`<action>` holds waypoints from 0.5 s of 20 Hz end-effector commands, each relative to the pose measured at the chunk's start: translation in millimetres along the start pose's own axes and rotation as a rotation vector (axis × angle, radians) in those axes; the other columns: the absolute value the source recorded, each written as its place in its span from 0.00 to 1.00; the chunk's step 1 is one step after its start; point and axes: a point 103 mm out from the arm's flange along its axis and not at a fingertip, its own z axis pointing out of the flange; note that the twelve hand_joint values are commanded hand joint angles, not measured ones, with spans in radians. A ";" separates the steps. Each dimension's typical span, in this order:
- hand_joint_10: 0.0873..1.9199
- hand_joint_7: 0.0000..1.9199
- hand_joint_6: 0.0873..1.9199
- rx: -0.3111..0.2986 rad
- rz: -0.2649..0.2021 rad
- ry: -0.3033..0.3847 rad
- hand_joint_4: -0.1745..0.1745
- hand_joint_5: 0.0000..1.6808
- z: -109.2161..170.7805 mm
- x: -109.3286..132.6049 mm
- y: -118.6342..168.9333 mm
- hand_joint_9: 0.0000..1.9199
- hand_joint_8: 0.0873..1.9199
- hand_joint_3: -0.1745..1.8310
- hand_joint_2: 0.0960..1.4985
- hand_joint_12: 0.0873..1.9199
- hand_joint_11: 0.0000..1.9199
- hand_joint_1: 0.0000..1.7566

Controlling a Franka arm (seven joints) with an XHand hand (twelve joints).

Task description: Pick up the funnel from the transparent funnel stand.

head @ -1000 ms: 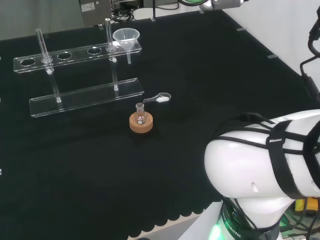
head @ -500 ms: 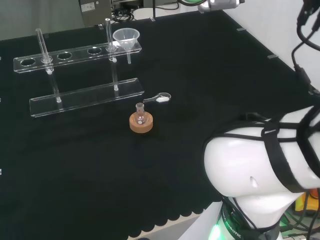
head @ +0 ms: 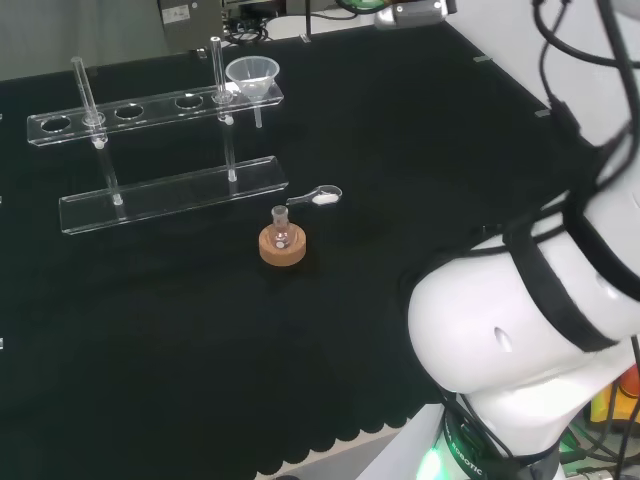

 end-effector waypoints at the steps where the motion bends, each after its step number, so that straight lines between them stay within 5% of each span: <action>1: 0.32 0.00 0.00 0.009 -0.059 -0.003 0.40 0.12 6.3 1.8 89.8 0.06 0.15 0.23 0.80 0.69 0.00 0.04; 10: 0.32 0.00 0.00 0.086 -0.080 -0.046 0.40 0.12 31.2 9.8 114.6 0.06 0.16 0.22 0.79 0.69 0.00 0.05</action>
